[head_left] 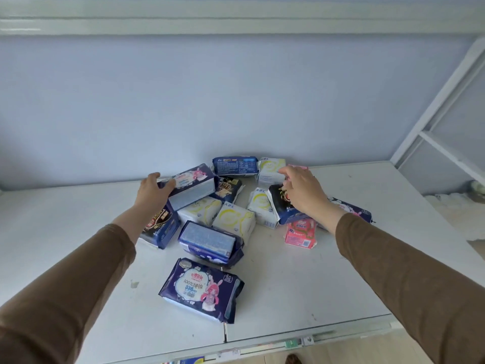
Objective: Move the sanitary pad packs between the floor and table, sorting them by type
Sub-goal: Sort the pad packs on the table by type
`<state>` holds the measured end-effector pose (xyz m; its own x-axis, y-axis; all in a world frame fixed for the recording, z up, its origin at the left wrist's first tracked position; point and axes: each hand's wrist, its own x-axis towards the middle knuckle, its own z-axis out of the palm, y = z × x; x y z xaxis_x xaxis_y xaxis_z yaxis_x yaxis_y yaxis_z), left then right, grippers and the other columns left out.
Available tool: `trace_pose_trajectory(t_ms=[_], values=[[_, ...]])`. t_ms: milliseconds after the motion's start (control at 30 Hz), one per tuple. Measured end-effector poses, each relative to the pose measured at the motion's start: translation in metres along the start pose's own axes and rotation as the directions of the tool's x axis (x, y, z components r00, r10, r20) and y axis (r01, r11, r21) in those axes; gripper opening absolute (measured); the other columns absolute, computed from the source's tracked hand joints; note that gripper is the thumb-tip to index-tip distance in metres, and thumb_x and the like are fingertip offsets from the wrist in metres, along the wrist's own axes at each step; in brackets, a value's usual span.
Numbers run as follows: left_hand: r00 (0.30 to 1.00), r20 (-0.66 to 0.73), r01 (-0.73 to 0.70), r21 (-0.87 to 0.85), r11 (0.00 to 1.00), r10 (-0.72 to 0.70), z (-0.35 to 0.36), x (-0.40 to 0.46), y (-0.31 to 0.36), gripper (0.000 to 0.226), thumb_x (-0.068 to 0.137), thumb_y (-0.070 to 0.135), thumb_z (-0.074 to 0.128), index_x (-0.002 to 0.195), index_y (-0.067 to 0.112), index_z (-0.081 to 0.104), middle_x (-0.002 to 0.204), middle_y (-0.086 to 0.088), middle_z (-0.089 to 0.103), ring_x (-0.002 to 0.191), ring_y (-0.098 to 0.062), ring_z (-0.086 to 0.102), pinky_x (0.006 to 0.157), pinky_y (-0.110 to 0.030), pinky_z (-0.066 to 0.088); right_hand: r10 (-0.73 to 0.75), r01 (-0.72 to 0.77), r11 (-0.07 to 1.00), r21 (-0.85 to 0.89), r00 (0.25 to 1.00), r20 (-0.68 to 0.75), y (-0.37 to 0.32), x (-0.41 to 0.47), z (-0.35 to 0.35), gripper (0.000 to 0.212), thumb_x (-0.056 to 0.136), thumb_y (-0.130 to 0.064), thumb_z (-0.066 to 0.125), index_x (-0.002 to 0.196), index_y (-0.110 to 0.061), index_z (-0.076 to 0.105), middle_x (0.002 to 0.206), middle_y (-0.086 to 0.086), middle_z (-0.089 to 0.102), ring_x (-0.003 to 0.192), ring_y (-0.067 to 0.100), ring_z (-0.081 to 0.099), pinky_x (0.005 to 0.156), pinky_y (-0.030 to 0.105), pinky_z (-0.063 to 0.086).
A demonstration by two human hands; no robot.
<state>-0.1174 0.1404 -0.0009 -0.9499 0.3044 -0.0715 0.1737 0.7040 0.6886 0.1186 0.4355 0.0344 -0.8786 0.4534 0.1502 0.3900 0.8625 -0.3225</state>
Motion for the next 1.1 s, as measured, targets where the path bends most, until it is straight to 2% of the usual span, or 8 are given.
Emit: trace_pose_trajectory(t_ms=[167,300,400,467,567,733,967,1100], values=[[0.971,0.224,0.102,-0.094,0.990,-0.079,-0.003,0.015,-0.001,0.098,0.079,0.054,0.075,0.153,0.022,0.021,0.147,-0.016,0.041,0.122,-0.034,0.048,0.092,-0.036,0.039,0.062,-0.064,0.998,0.013,0.994,0.094,0.016,0.008,-0.003,0.051,0.096,-0.031,0.056,0.144,-0.021,0.042,0.148,0.008,0.045,0.137,0.030,0.034,0.103,0.043,0.037],[0.924,0.359,0.185,-0.126,0.975,-0.129,-0.013,0.021,0.003,0.124,0.052,0.051,0.090,0.151,0.029,0.019,0.128,-0.012,0.053,0.102,-0.030,0.064,0.088,-0.046,0.056,0.004,-0.005,1.000,0.004,0.988,0.157,0.010,0.010,0.004,0.067,0.090,-0.044,0.064,0.147,-0.023,0.038,0.146,0.008,0.046,0.136,0.031,0.035,0.103,0.041,0.035],[0.926,0.370,0.076,0.015,0.997,-0.076,-0.016,0.019,0.010,0.113,0.049,0.048,0.094,0.142,0.026,0.035,0.119,-0.005,0.058,0.098,-0.027,0.064,0.080,-0.041,0.056,-0.048,0.049,0.999,-0.001,0.985,0.164,0.001,0.011,0.012,0.068,0.090,-0.045,0.066,0.147,-0.022,0.037,0.145,0.008,0.047,0.132,0.032,0.039,0.101,0.042,0.037],[0.933,0.359,-0.070,0.114,0.991,0.025,-0.017,0.014,0.016,0.091,0.043,0.055,0.093,0.119,0.022,0.056,0.108,0.000,0.062,0.091,-0.023,0.064,0.072,-0.034,0.052,-0.062,0.063,0.998,0.000,0.983,0.172,-0.004,0.013,0.015,0.067,0.091,-0.044,0.065,0.147,-0.022,0.037,0.145,0.008,0.047,0.132,0.032,0.040,0.102,0.043,0.039],[0.940,0.316,-0.201,0.192,0.961,0.133,-0.016,0.001,0.022,0.063,0.052,0.057,0.089,0.100,0.027,0.061,0.100,0.001,0.056,0.083,-0.018,0.061,0.064,-0.032,0.048,-0.067,0.071,0.997,-0.015,0.980,0.187,-0.007,0.017,0.020,0.063,0.092,-0.043,0.063,0.146,-0.022,0.038,0.143,0.008,0.048,0.130,0.031,0.041,0.101,0.042,0.039],[0.941,0.294,-0.199,0.085,0.976,0.166,-0.019,-0.016,0.023,0.051,0.059,0.050,0.086,0.094,0.032,0.054,0.082,0.012,0.071,0.070,-0.012,0.069,0.057,-0.027,0.049,-0.057,0.042,0.994,0.100,0.987,0.151,-0.014,0.039,0.029,0.055,0.096,-0.045,0.057,0.144,-0.021,0.043,0.145,0.006,0.049,0.133,0.030,0.041,0.104,0.041,0.037],[0.953,0.276,-0.150,0.075,0.986,0.124,-0.022,-0.021,0.016,0.049,0.062,0.051,0.083,0.096,0.034,0.053,0.083,0.012,0.071,0.073,-0.011,0.069,0.066,-0.034,0.057,0.057,-0.086,0.966,0.245,0.991,0.122,-0.030,0.103,0.051,0.048,0.100,-0.038,0.051,0.137,-0.009,0.050,0.137,0.013,0.052,0.128,0.031,0.047,0.101,0.037,0.040],[0.949,0.300,-0.128,0.073,0.989,0.100,-0.028,-0.019,0.013,0.049,0.060,0.052,0.084,0.095,0.037,0.053,0.084,0.013,0.072,0.072,-0.009,0.070,0.065,-0.034,0.059,0.092,-0.149,0.950,0.276,0.973,0.211,-0.033,0.133,0.060,0.053,0.103,-0.041,0.043,0.148,-0.013,0.038,0.143,0.020,0.039,0.129,0.036,0.045,0.106,0.040,0.040]])
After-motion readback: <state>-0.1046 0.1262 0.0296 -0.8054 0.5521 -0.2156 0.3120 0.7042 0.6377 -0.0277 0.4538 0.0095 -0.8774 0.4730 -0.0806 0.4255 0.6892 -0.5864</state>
